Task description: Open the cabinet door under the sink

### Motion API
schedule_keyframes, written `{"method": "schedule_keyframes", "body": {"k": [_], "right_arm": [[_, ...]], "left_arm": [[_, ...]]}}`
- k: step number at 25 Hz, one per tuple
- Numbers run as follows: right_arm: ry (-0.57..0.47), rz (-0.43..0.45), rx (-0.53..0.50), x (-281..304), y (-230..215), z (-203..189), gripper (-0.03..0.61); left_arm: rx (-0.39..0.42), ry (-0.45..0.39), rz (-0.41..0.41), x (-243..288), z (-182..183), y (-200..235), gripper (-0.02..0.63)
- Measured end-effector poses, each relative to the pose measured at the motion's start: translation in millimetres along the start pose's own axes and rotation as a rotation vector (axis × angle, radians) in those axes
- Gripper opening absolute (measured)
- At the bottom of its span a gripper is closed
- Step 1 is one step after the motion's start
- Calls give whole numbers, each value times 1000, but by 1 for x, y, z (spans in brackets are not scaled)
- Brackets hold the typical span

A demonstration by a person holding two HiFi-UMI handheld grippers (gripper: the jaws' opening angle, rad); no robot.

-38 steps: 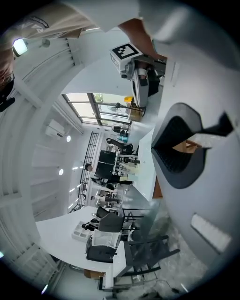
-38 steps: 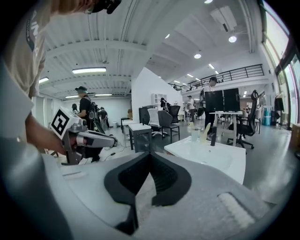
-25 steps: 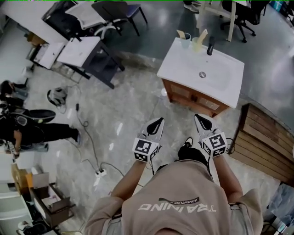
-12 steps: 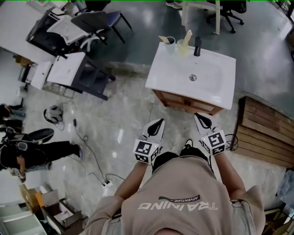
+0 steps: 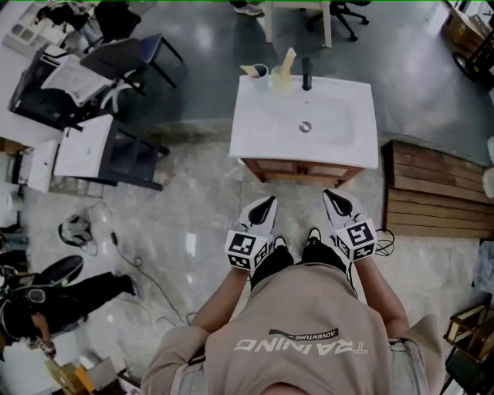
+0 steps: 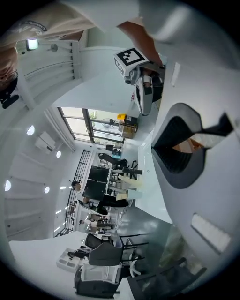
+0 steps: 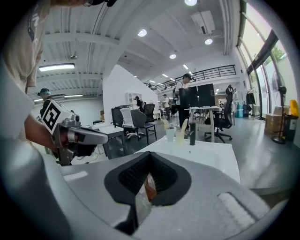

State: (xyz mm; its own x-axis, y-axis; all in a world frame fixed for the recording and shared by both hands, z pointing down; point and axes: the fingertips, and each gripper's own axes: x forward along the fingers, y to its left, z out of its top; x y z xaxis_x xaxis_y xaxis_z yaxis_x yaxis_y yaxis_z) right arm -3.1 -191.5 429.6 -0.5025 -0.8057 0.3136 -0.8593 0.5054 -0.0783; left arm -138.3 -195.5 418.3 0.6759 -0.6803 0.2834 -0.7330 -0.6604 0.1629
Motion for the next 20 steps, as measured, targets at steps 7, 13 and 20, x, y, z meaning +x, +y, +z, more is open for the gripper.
{"method": "schedule_keyframes", "body": {"k": [7, 13, 20], "right_arm": [[18, -105, 16, -9, 25, -10, 2], [113, -196, 49, -15, 13, -51, 3], [164, -248, 191, -2, -25, -115, 3]], "left_arm": [[-21, 42, -113, 10, -17, 2, 18], [-73, 96, -153, 33, -44, -1, 18], [-245, 208, -73, 79, -106, 12, 18]]}}
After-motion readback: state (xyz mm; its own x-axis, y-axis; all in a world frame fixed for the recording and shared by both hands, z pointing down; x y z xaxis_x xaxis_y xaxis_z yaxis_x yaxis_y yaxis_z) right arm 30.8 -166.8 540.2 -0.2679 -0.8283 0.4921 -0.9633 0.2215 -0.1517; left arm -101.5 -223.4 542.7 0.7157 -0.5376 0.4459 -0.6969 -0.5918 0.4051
